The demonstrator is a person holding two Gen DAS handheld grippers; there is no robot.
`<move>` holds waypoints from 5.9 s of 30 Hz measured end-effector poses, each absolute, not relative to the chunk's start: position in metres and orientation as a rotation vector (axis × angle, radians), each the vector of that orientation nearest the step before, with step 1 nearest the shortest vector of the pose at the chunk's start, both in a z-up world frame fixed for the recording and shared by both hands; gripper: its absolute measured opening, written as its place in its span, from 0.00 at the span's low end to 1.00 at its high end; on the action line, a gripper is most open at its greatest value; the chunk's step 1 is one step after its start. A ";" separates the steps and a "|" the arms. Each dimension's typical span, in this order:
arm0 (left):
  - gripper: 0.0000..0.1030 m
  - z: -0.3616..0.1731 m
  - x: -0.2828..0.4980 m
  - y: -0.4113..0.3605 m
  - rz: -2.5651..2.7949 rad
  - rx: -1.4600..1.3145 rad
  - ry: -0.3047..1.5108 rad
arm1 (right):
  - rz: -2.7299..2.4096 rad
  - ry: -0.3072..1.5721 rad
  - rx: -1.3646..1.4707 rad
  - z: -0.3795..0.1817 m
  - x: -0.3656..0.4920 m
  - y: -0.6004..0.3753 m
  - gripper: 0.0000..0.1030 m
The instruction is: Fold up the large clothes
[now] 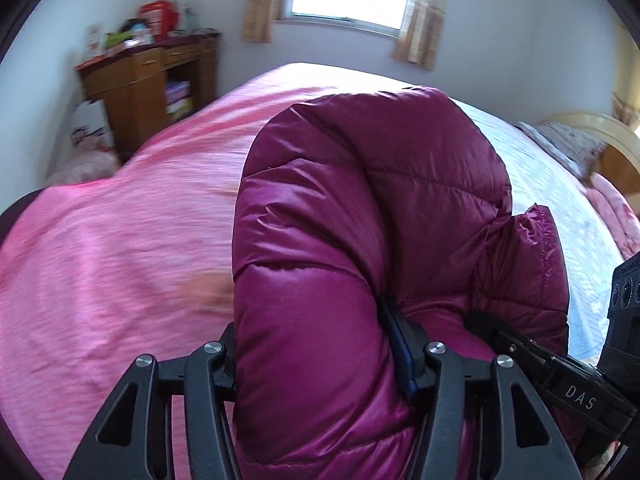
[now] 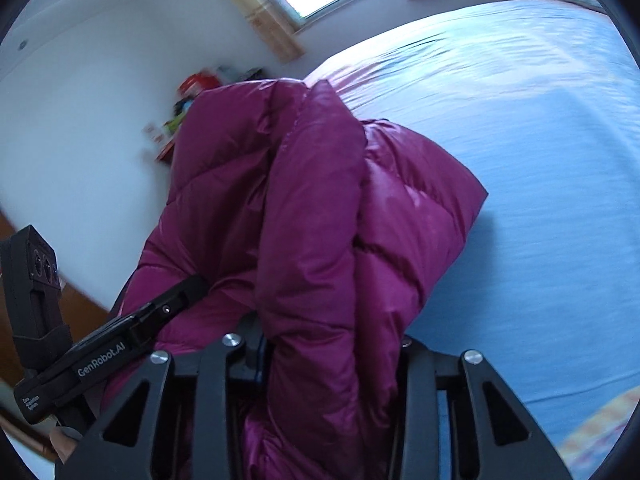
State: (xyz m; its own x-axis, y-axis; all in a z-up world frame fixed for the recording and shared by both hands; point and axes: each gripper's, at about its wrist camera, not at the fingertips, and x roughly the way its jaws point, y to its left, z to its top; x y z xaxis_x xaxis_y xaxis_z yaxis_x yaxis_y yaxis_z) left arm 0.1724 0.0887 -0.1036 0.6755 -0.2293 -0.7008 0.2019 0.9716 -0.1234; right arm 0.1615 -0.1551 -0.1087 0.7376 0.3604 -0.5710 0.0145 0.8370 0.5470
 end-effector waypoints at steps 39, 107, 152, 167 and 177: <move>0.61 -0.130 0.264 0.234 0.144 -0.076 0.798 | 0.238 0.646 0.304 -0.070 0.289 -0.015 0.22; 0.81 -0.100 0.182 0.231 0.213 0.026 0.791 | 0.155 0.701 0.030 -0.071 0.292 0.036 0.49; 0.88 0.017 -0.023 0.210 0.211 0.058 0.399 | 0.089 0.254 0.067 0.049 0.040 0.017 1.00; 0.89 0.007 -0.018 0.202 0.221 0.094 0.420 | 0.079 0.292 0.130 0.040 0.042 0.006 1.00; 0.89 0.006 -0.019 0.201 0.222 0.100 0.419 | 0.071 0.292 0.144 0.038 0.042 0.001 1.00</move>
